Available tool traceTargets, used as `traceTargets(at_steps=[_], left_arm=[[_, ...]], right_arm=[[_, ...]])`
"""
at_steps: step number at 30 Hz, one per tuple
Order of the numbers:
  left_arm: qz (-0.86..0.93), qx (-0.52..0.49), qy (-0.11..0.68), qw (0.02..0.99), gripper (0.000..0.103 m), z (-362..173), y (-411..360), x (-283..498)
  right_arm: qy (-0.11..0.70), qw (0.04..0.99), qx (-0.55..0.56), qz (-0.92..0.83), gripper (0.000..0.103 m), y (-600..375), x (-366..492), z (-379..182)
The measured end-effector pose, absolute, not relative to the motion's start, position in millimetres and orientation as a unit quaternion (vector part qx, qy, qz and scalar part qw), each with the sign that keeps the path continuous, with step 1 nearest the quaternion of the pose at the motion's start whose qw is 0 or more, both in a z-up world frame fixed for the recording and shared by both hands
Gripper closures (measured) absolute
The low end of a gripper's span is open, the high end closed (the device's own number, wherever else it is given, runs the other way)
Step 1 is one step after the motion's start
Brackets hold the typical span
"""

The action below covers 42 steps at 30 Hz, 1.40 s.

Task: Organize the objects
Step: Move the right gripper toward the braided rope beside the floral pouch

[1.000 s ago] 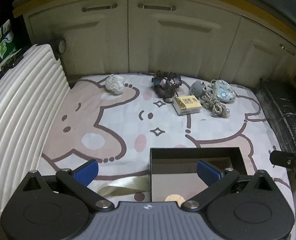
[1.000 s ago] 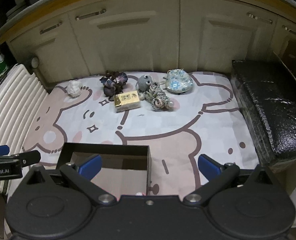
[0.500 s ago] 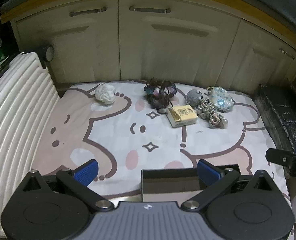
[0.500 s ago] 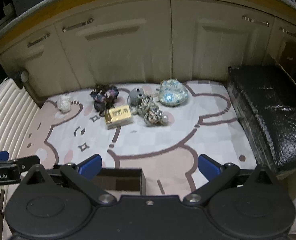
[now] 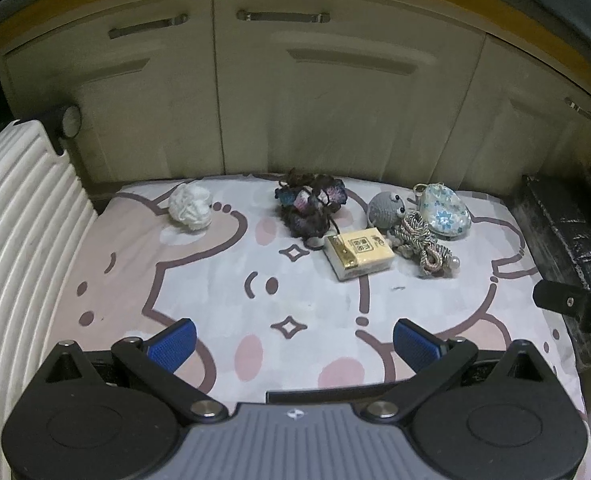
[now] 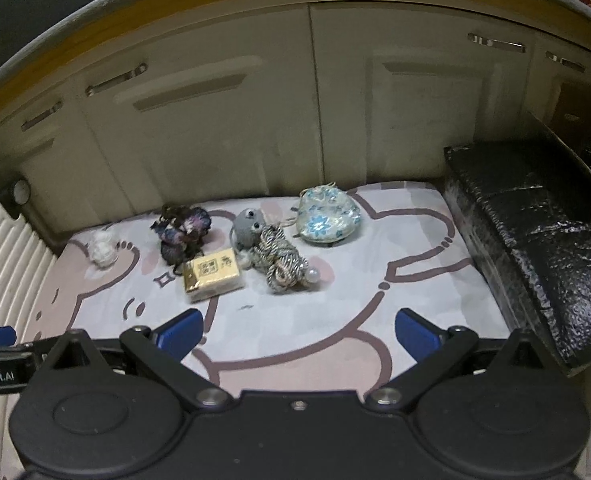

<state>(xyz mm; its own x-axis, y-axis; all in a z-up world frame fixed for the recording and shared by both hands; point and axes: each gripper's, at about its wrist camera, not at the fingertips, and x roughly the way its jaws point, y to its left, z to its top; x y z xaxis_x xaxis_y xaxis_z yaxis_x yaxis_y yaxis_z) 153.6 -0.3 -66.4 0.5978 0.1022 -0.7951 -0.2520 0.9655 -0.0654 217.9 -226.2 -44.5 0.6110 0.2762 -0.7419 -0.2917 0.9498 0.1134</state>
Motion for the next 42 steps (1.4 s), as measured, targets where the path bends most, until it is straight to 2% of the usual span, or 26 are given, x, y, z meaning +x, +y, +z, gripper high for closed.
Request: traceTargets(at_steps=[13,35,42], left_arm=[[0.113,-0.09,0.424,0.894,0.0,-87,7,190],[0.095,-0.071,0.459,0.88,0.0,-128,-6,239],[0.089,-0.07,0.472,0.874,0.0,-137,-9,251]], right_arm=[[0.393,0.91,0.008,0.133,0.0,-224,267,-70],[0.389,0.908,-0.001,0.158,0.0,-199,325,-108],[0.398,0.901,0.031,0.173,0.0,-186,346,-117]])
